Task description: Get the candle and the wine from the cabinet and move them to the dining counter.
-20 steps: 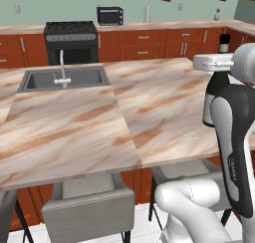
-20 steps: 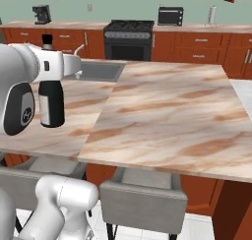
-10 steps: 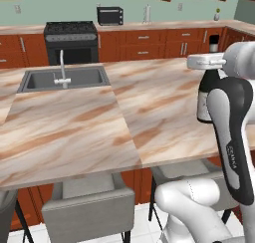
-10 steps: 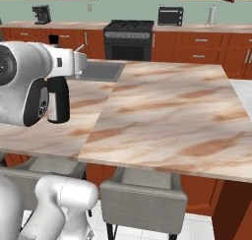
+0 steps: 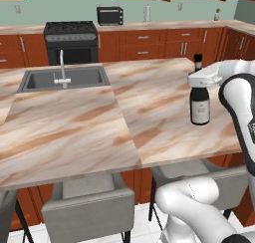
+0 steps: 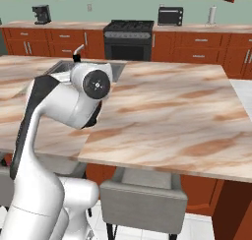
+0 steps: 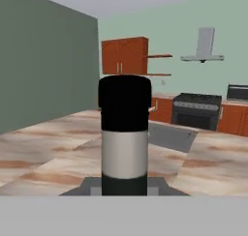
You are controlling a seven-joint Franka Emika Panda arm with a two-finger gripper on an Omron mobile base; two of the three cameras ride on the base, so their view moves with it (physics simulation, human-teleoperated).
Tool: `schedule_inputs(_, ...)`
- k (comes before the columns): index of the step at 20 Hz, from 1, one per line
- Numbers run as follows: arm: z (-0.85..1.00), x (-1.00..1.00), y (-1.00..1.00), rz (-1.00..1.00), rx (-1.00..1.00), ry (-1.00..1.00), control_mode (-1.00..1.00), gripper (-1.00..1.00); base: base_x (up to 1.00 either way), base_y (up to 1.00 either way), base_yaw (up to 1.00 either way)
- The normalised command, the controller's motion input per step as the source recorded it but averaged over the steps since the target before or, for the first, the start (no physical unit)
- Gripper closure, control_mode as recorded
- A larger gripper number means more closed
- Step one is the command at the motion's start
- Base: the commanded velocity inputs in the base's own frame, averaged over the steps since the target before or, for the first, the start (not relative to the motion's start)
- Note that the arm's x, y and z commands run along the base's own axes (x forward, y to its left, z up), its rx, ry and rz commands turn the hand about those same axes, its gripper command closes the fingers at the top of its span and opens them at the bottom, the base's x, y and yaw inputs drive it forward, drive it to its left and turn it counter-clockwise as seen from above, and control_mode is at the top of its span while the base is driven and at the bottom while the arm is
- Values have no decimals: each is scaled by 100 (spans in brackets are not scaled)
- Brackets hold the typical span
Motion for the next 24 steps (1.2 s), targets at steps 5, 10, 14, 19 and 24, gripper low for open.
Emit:
schedule_inputs(5, -51, 71, -6, 26, 0, 0, -100, 100, 0, 0, 0)
schedule_inputs(10, -42, 71, -3, 17, 3, 0, -100, 100, 0, 0, 0)
schedule_inputs(14, -29, 61, 0, 11, 9, 0, -100, 100, 0, 0, 0)
schedule_inputs(19, -31, 63, 0, 8, 16, 2, -100, 100, 0, 0, 0)
schedule_inputs(24, -49, 46, 0, 6, 7, 1, -100, 100, 0, 0, 0)
